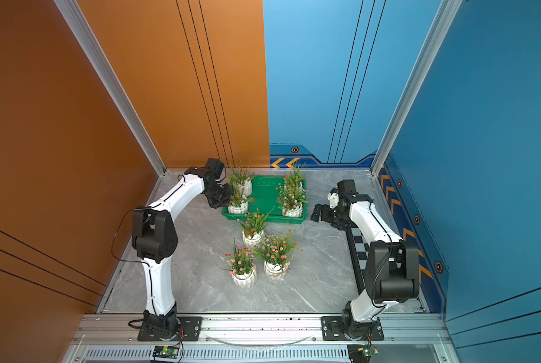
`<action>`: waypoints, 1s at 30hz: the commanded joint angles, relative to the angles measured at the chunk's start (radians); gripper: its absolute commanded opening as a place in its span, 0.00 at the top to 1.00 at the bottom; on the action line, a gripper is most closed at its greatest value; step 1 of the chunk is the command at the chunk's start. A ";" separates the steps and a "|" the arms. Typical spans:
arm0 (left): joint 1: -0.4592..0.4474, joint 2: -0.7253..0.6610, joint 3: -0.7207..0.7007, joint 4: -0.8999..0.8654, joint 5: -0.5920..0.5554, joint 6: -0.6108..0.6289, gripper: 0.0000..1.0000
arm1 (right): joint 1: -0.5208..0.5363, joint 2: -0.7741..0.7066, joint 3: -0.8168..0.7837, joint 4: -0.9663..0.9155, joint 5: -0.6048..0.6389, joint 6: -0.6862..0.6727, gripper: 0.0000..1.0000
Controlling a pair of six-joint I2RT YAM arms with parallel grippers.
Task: Put the potted gypsophila into the storage box
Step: Place the baby's breath potted plant at the storage box.
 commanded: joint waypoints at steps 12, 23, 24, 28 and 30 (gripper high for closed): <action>0.008 -0.101 -0.080 0.064 0.014 -0.024 1.00 | 0.001 0.003 -0.001 0.000 -0.004 -0.013 0.00; 0.017 -0.126 -0.141 0.082 -0.004 -0.030 0.98 | 0.006 -0.005 -0.010 0.000 0.000 -0.010 0.00; 0.017 -0.128 -0.145 0.082 -0.008 -0.031 0.98 | 0.006 -0.005 -0.010 0.000 0.000 -0.010 0.00; 0.021 -0.137 -0.157 0.085 -0.011 -0.033 0.94 | 0.008 -0.007 -0.013 0.000 0.000 -0.008 0.00; 0.021 -0.141 -0.161 0.084 -0.012 -0.032 0.93 | 0.009 -0.008 -0.012 0.001 0.002 -0.008 0.00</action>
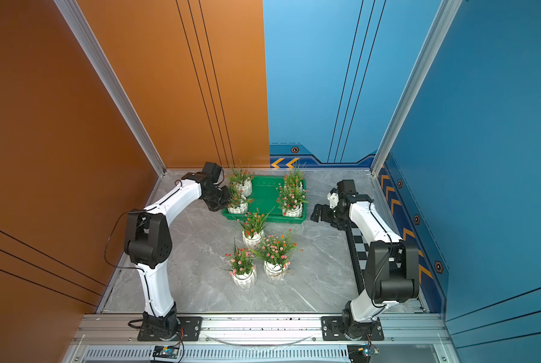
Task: Put the potted gypsophila into the storage box
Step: Place the baby's breath potted plant at the storage box, then pick up the baby's breath potted plant from the center of the board.
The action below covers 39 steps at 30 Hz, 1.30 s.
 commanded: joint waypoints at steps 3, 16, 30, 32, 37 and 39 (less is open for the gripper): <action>0.015 -0.066 -0.017 -0.041 -0.016 -0.006 0.90 | 0.008 -0.010 -0.013 0.001 0.002 -0.009 0.00; 0.019 -0.095 -0.041 -0.041 -0.029 -0.008 0.78 | 0.010 -0.019 -0.019 0.001 0.003 -0.008 0.00; 0.034 -0.213 -0.101 -0.042 -0.051 -0.005 0.66 | 0.014 -0.057 -0.039 -0.001 -0.005 -0.005 0.00; 0.039 -0.243 -0.119 -0.042 -0.053 -0.005 0.63 | 0.018 -0.069 -0.047 -0.001 -0.002 0.000 0.00; 0.051 -0.328 -0.174 -0.042 -0.066 -0.002 0.42 | 0.036 -0.102 -0.075 -0.031 0.016 0.012 0.00; 0.057 -0.368 -0.198 -0.041 -0.070 0.003 0.27 | 0.051 -0.120 -0.089 -0.048 0.032 0.018 0.00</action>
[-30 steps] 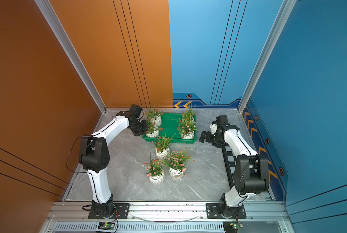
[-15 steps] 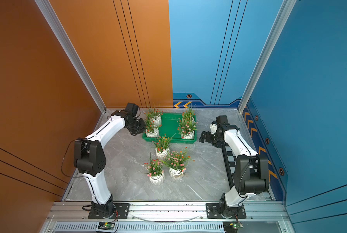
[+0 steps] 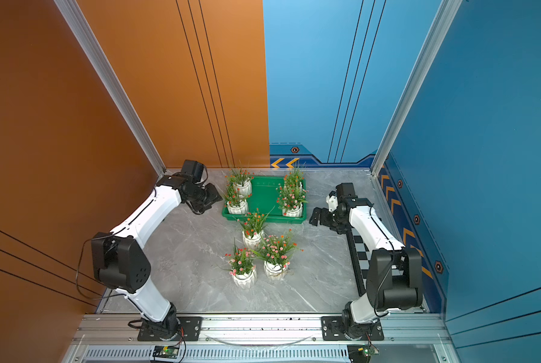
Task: Put the potted gypsophila into the storage box
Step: Pick up the baby's breath potted plant from the center of the board.
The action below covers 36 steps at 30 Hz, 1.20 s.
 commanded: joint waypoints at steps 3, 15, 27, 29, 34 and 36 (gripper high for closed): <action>0.021 -0.104 -0.068 -0.020 -0.035 0.018 0.03 | 0.053 -0.066 -0.044 -0.085 0.066 0.023 0.00; 0.073 -0.306 -0.262 -0.020 -0.016 0.023 0.02 | 0.296 -0.229 -0.195 -0.131 0.153 0.114 0.00; 0.100 -0.405 -0.358 -0.019 -0.010 0.011 0.02 | 0.530 -0.360 -0.301 -0.054 0.157 0.265 0.02; 0.101 -0.414 -0.366 -0.020 -0.007 0.010 0.02 | 0.557 -0.354 -0.311 -0.028 0.161 0.288 0.04; 0.104 -0.429 -0.378 -0.018 -0.005 0.009 0.02 | 0.603 -0.315 -0.315 0.024 0.171 0.317 0.08; 0.105 -0.432 -0.381 -0.019 -0.004 0.009 0.02 | 0.614 -0.296 -0.313 0.045 0.173 0.322 0.09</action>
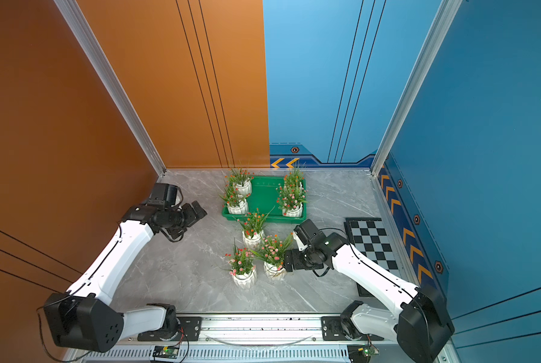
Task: Put the potted gypsophila into the storage box
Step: Pick up the baby's breath potted plant from the center of the board.
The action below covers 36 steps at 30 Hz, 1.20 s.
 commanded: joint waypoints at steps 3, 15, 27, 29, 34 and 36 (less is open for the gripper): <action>0.013 -0.021 -0.018 -0.017 0.014 0.001 0.02 | 0.019 0.052 -0.008 0.076 0.029 0.041 0.13; 0.032 -0.021 -0.030 -0.016 0.015 0.006 0.02 | 0.034 0.147 0.037 0.097 0.057 0.023 0.46; 0.037 0.008 -0.025 -0.017 0.013 0.012 0.02 | 0.073 0.189 0.072 0.097 0.119 0.023 0.66; 0.037 0.013 -0.024 -0.013 0.011 0.012 0.02 | 0.074 0.195 0.075 0.096 0.121 0.022 0.69; 0.037 0.033 -0.026 -0.005 0.016 0.012 0.02 | 0.079 0.211 0.079 0.096 0.135 0.023 0.79; 0.037 0.039 -0.026 0.000 0.018 0.011 0.02 | 0.079 0.215 0.083 0.096 0.137 0.023 0.87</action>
